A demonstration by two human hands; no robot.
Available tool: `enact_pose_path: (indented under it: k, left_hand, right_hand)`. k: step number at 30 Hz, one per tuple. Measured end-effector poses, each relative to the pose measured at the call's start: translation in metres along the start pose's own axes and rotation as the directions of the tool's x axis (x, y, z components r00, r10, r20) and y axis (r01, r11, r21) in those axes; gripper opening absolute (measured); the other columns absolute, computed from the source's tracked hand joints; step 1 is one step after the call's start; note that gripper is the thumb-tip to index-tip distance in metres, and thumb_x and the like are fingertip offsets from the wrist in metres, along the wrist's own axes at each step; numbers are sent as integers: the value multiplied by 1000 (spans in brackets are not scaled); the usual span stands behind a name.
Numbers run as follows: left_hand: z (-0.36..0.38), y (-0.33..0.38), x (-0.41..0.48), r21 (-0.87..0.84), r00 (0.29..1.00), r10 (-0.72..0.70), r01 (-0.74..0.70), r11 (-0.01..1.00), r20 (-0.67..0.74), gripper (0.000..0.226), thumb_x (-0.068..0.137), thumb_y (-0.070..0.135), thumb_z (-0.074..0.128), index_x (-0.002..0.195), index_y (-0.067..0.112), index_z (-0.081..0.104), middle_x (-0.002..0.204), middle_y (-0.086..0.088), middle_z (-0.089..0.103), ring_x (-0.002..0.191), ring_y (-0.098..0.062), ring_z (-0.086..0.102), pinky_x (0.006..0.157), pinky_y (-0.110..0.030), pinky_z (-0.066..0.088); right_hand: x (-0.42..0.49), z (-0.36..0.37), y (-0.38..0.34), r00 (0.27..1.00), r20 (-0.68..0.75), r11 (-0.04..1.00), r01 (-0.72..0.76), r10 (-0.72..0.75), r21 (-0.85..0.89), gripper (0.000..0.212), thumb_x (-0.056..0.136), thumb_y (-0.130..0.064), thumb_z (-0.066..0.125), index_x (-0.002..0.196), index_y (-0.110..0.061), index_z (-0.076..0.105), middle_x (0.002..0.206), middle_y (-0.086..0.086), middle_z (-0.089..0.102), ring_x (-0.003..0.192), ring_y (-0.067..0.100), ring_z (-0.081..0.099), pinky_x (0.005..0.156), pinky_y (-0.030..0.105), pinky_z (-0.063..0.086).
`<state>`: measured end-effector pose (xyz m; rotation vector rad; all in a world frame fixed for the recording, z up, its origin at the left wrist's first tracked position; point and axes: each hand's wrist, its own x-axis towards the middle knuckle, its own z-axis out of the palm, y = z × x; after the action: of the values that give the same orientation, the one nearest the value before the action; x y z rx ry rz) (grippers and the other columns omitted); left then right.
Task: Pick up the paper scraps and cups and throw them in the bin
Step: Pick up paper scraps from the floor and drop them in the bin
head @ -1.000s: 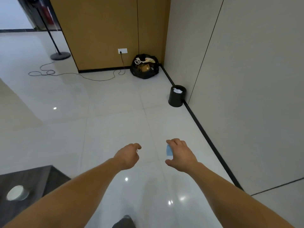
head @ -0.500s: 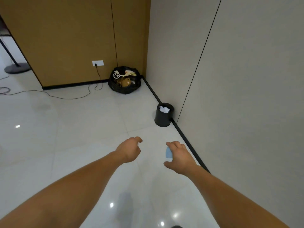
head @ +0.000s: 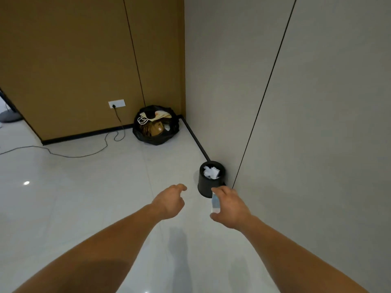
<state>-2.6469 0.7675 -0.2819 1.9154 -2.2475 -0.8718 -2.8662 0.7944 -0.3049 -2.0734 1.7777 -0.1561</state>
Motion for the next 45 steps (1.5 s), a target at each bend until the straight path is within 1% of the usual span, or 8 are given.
enact_pose_path:
  k: [8, 17, 20, 23, 27, 33, 41, 45]
  left_hand:
    - [-24, 29, 160, -48, 999, -5, 7, 999, 48, 47, 96, 15, 44, 142, 23, 39, 142, -6, 47, 124, -23, 50, 101, -29, 42]
    - [-51, 30, 362, -91, 988, 70, -58, 994, 137, 45, 94, 15, 48, 139, 19, 42, 135, -10, 52, 119, -27, 53, 99, -31, 43]
    - [-56, 34, 419, -93, 985, 53, -38, 995, 163, 48, 94, 14, 48, 141, 18, 39, 138, -10, 49, 121, -27, 51, 100, -30, 41]
    - [-53, 40, 467, -104, 975, 55, -33, 994, 216, 48, 94, 14, 48, 141, 19, 39, 138, -10, 47, 122, -27, 49, 101, -29, 38]
    - [-36, 41, 533, -124, 967, -24, 57, 991, 252, 49, 95, 18, 49, 142, 19, 36, 138, -10, 47, 123, -27, 49, 102, -30, 38]
    - [31, 22, 623, -146, 930, -149, 208, 967, 337, 50, 95, 20, 46, 143, 19, 32, 137, -9, 43, 120, -27, 51, 101, -34, 41]
    - [205, -54, 748, -282, 891, -249, 368, 886, 379, 49, 96, 22, 49, 142, 18, 33, 138, -10, 43, 122, -27, 50, 100, -36, 43]
    - [286, -87, 790, -290, 887, -282, 397, 871, 367, 57, 93, 26, 54, 144, 20, 30, 139, -12, 41, 120, -31, 51, 98, -41, 46]
  right_hand:
    - [141, -39, 59, 999, 33, 1000, -13, 13, 3, 86, 81, -43, 69, 151, -24, 25, 150, -3, 30, 135, 23, 27, 108, 35, 36]
    - [307, -62, 108, 992, 60, 994, -107, 108, -22, 83, 81, -40, 70, 150, -22, 28, 148, 0, 34, 133, 23, 32, 109, 35, 37]
    - [352, -70, 125, 989, 69, 991, -132, 132, -6, 83, 81, -39, 71, 150, -21, 29, 147, 1, 35, 132, 24, 34, 109, 34, 36]
    - [397, -71, 148, 980, 143, 990, -138, 136, 2, 84, 81, -40, 70, 151, -20, 28, 148, 1, 34, 132, 24, 33, 109, 33, 35]
    - [464, -55, 186, 973, 205, 993, -116, 109, 23, 82, 80, -36, 70, 149, -19, 29, 146, 3, 36, 131, 25, 33, 107, 34, 36]
    - [547, 15, 249, 927, 362, 990, -124, 95, 60, 83, 81, -38, 66, 151, -21, 23, 150, 1, 30, 133, 23, 29, 106, 32, 37]
    - [651, 191, 338, 922, 349, 979, -198, 168, 51, 71, 79, -36, 72, 139, -21, 37, 138, 1, 44, 126, 21, 42, 99, 26, 38]
    - [672, 274, 385, 904, 377, 971, -235, 203, 41, 77, 77, -37, 75, 141, -20, 36, 143, 4, 39, 130, 25, 38, 99, 33, 43]
